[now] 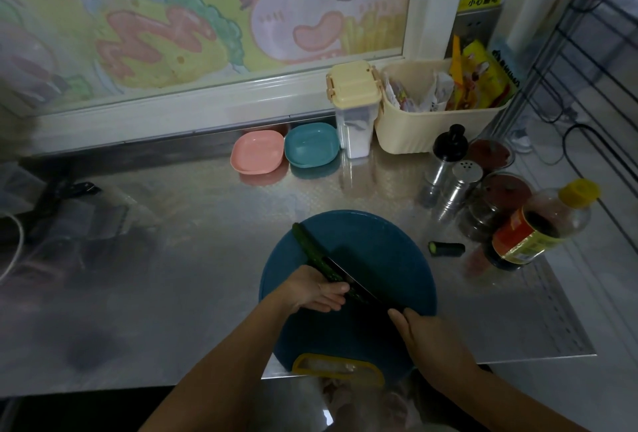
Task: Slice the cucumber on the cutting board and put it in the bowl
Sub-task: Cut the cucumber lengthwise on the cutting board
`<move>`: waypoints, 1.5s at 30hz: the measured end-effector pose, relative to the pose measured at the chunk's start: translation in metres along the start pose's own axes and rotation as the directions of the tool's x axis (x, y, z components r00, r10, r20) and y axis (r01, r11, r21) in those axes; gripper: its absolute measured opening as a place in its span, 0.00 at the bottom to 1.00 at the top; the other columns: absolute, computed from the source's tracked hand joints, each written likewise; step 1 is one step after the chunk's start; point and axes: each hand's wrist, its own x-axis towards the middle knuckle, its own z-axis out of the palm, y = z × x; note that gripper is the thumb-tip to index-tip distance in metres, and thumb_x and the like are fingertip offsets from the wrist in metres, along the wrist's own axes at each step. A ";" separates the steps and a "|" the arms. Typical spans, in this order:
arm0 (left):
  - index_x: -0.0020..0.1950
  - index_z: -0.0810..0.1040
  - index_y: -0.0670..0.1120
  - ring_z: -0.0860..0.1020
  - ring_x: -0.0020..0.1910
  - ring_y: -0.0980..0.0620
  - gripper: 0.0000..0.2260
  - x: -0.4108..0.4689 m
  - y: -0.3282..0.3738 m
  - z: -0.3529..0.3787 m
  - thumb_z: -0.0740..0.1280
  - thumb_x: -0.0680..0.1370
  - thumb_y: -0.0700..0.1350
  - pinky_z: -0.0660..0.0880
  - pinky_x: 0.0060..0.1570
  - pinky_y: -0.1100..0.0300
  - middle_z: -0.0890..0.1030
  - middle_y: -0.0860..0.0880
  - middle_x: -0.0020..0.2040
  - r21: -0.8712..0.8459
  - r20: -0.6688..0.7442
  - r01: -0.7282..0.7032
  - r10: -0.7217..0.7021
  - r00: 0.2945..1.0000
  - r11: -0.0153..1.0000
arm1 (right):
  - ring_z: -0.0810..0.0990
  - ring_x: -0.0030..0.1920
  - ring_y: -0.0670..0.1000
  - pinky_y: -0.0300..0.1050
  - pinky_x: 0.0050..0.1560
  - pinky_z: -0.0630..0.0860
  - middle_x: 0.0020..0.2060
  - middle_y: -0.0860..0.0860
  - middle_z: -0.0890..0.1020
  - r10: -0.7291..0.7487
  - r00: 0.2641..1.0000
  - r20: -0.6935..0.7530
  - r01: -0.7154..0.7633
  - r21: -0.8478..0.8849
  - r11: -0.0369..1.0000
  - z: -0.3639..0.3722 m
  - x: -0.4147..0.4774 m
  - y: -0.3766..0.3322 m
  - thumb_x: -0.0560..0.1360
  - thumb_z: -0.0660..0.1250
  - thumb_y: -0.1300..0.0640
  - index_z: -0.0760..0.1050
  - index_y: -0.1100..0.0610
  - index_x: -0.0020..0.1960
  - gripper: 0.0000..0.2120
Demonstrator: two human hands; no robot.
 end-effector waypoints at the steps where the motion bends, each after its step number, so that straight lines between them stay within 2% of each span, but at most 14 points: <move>1: 0.52 0.77 0.41 0.82 0.42 0.53 0.13 0.000 -0.001 0.000 0.70 0.74 0.48 0.79 0.42 0.63 0.82 0.41 0.49 -0.001 -0.001 0.000 0.000 1.000 1.000 | 0.79 0.42 0.55 0.45 0.36 0.70 0.29 0.47 0.63 0.001 1.000 0.013 -0.001 0.016 1.000 -0.002 -0.001 -0.001 0.72 0.24 0.33 0.65 0.50 0.46 0.36; 4: 0.57 0.76 0.38 0.82 0.44 0.52 0.17 0.000 -0.001 0.001 0.70 0.75 0.48 0.79 0.45 0.63 0.81 0.39 0.53 0.000 -0.003 0.000 0.000 1.000 1.000 | 0.78 0.47 0.54 0.47 0.41 0.71 0.33 0.47 0.67 0.030 0.993 0.110 -0.028 -0.024 0.999 -0.005 -0.004 -0.009 0.81 0.41 0.43 0.68 0.53 0.55 0.21; 12: 0.52 0.77 0.41 0.82 0.43 0.52 0.12 -0.001 0.003 -0.002 0.70 0.74 0.47 0.79 0.43 0.63 0.81 0.39 0.53 -0.001 0.020 0.001 -0.001 1.000 1.000 | 0.72 0.32 0.50 0.44 0.35 0.68 0.31 0.47 0.66 0.065 0.996 0.064 -0.062 -0.057 0.996 -0.001 0.000 -0.014 0.70 0.21 0.32 0.68 0.51 0.55 0.42; 15: 0.51 0.78 0.42 0.82 0.42 0.52 0.10 -0.001 0.002 -0.003 0.70 0.74 0.46 0.79 0.44 0.62 0.82 0.41 0.49 -0.005 0.029 -0.002 0.002 1.000 1.000 | 0.78 0.38 0.52 0.43 0.30 0.64 0.36 0.48 0.75 0.093 0.991 0.095 -0.086 -0.074 0.994 -0.001 -0.001 -0.022 0.77 0.31 0.36 0.68 0.53 0.57 0.33; 17: 0.51 0.78 0.41 0.82 0.42 0.52 0.11 -0.001 0.000 -0.004 0.71 0.74 0.47 0.79 0.44 0.62 0.83 0.44 0.45 -0.002 0.027 -0.007 0.007 1.000 1.000 | 0.74 0.31 0.50 0.42 0.25 0.57 0.36 0.48 0.77 0.089 0.991 0.099 -0.080 -0.085 0.993 -0.006 -0.001 -0.029 0.69 0.19 0.34 0.66 0.52 0.53 0.42; 21: 0.51 0.78 0.41 0.83 0.41 0.52 0.11 0.002 -0.002 -0.004 0.71 0.74 0.47 0.79 0.44 0.62 0.83 0.45 0.43 -0.004 0.024 -0.009 0.009 1.000 1.000 | 0.70 0.29 0.46 0.41 0.24 0.57 0.33 0.46 0.73 0.152 0.973 0.174 -0.143 -0.061 0.988 -0.014 -0.002 -0.039 0.82 0.41 0.43 0.59 0.51 0.48 0.14; 26: 0.46 0.79 0.41 0.82 0.35 0.53 0.14 0.000 0.004 -0.009 0.70 0.74 0.52 0.78 0.38 0.63 0.82 0.46 0.38 0.207 0.011 -0.010 0.008 1.000 0.978 | 0.60 0.25 0.46 0.41 0.24 0.58 0.28 0.45 0.63 0.153 0.975 0.159 -0.142 -0.082 0.986 -0.020 -0.003 -0.040 0.82 0.43 0.45 0.57 0.51 0.48 0.12; 29: 0.40 0.77 0.43 0.80 0.35 0.52 0.14 -0.004 0.018 -0.033 0.72 0.72 0.53 0.75 0.36 0.65 0.79 0.47 0.34 0.457 -0.118 -0.069 0.137 0.984 0.887 | 0.60 0.25 0.46 0.41 0.24 0.58 0.28 0.45 0.63 0.122 0.981 0.149 -0.109 -0.094 0.990 -0.019 0.000 -0.035 0.79 0.36 0.41 0.57 0.50 0.47 0.17; 32: 0.53 0.74 0.47 0.74 0.55 0.50 0.21 -0.004 0.032 -0.061 0.76 0.67 0.53 0.70 0.49 0.66 0.75 0.48 0.53 0.692 -0.287 -0.187 0.503 0.815 0.697 | 0.60 0.25 0.46 0.41 0.24 0.57 0.28 0.46 0.63 0.098 0.985 0.141 -0.081 -0.121 0.989 -0.015 0.001 -0.034 0.78 0.32 0.38 0.58 0.50 0.47 0.22; 34: 0.69 0.67 0.50 0.58 0.72 0.47 0.37 0.004 0.036 -0.070 0.76 0.64 0.57 0.59 0.68 0.54 0.62 0.47 0.72 0.817 -0.113 -0.274 0.607 0.787 0.507 | 0.63 0.25 0.46 0.41 0.23 0.56 0.27 0.46 0.63 0.092 0.989 0.116 -0.078 -0.117 0.990 -0.013 0.000 -0.033 0.68 0.19 0.33 0.56 0.49 0.45 0.33; 37: 0.75 0.60 0.51 0.42 0.75 0.45 0.44 0.025 0.034 -0.071 0.74 0.64 0.62 0.40 0.71 0.48 0.50 0.47 0.77 0.907 0.090 -0.290 0.533 0.841 0.304 | 0.66 0.26 0.46 0.40 0.24 0.57 0.29 0.46 0.66 0.138 0.982 0.126 -0.131 -0.062 0.989 -0.006 0.000 -0.029 0.70 0.23 0.33 0.58 0.49 0.46 0.31; 41: 0.62 0.72 0.47 0.47 0.72 0.56 0.32 0.038 0.008 -0.061 0.78 0.62 0.54 0.45 0.71 0.62 0.63 0.47 0.72 0.748 -0.018 -0.397 0.614 0.789 0.532 | 0.61 0.24 0.46 0.40 0.24 0.58 0.27 0.46 0.65 0.125 0.983 0.133 -0.122 -0.028 0.992 -0.006 0.002 -0.026 0.64 0.19 0.33 0.58 0.49 0.46 0.35; 43: 0.57 0.72 0.48 0.51 0.72 0.56 0.30 0.041 -0.004 -0.059 0.80 0.60 0.52 0.49 0.73 0.57 0.66 0.49 0.68 0.685 -0.092 -0.441 0.669 0.737 0.580 | 0.62 0.25 0.47 0.41 0.24 0.59 0.27 0.46 0.65 0.136 0.979 0.152 -0.135 -0.012 0.991 -0.008 0.003 -0.027 0.70 0.26 0.35 0.60 0.49 0.48 0.29; 45: 0.54 0.71 0.52 0.53 0.72 0.55 0.29 0.043 -0.009 -0.060 0.80 0.59 0.52 0.53 0.73 0.52 0.66 0.53 0.65 0.653 -0.120 -0.456 0.677 0.726 0.605 | 0.62 0.24 0.49 0.42 0.24 0.59 0.27 0.47 0.65 0.108 0.985 0.133 -0.101 -0.052 0.993 -0.011 0.005 -0.028 0.58 0.14 0.33 0.61 0.49 0.47 0.43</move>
